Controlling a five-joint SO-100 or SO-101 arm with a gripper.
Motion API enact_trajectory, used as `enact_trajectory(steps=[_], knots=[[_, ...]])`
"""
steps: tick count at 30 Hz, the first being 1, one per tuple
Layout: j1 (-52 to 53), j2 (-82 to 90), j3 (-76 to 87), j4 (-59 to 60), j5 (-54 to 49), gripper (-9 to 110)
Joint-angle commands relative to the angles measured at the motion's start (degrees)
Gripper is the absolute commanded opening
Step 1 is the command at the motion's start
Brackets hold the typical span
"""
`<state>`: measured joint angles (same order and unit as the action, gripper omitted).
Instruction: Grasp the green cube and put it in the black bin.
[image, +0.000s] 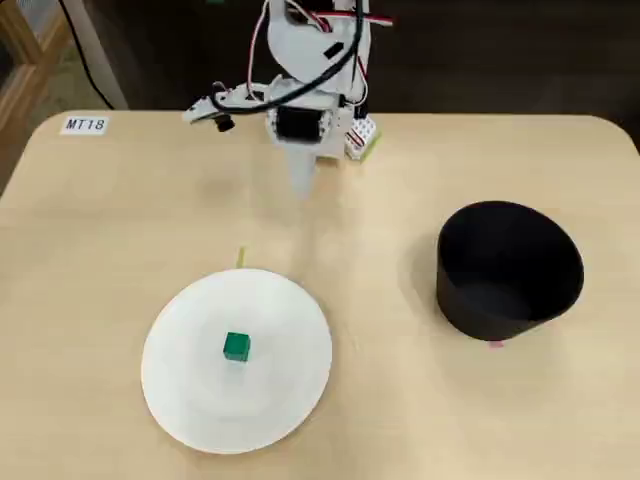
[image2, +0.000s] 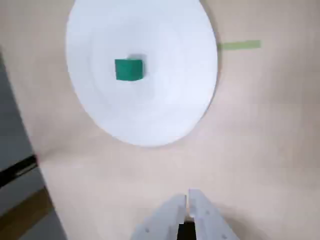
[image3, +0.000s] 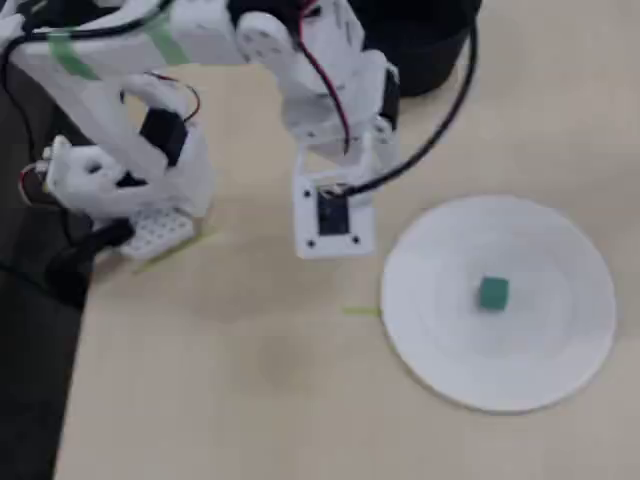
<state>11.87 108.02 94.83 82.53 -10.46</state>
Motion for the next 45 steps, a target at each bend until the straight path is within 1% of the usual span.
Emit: enact_trajectory(steps=[1, 5, 10, 15, 21, 22, 24, 25, 26, 31, 45], knots=[[1.7, -8.8, -6.9, -2.0, -2.5, 0], [4.2, -12.9, -9.2, -6.9, -4.6, 0], [5.3, -25.0, -23.3, -3.4, -9.1, 0], [5.1, -33.4, -30.4, -4.0, -11.0, 0], [6.2, -39.1, -33.4, -6.1, -9.3, 1], [6.2, -39.5, -33.4, -6.5, -9.2, 5], [6.2, -39.9, -33.4, -7.1, -10.7, 21], [6.1, -40.1, -33.4, -7.5, -10.7, 26], [6.2, -40.3, -33.4, -7.9, -10.3, 27], [6.8, -41.1, -33.9, -8.7, -9.8, 30], [6.0, -46.0, -34.2, -7.3, -9.5, 28]])
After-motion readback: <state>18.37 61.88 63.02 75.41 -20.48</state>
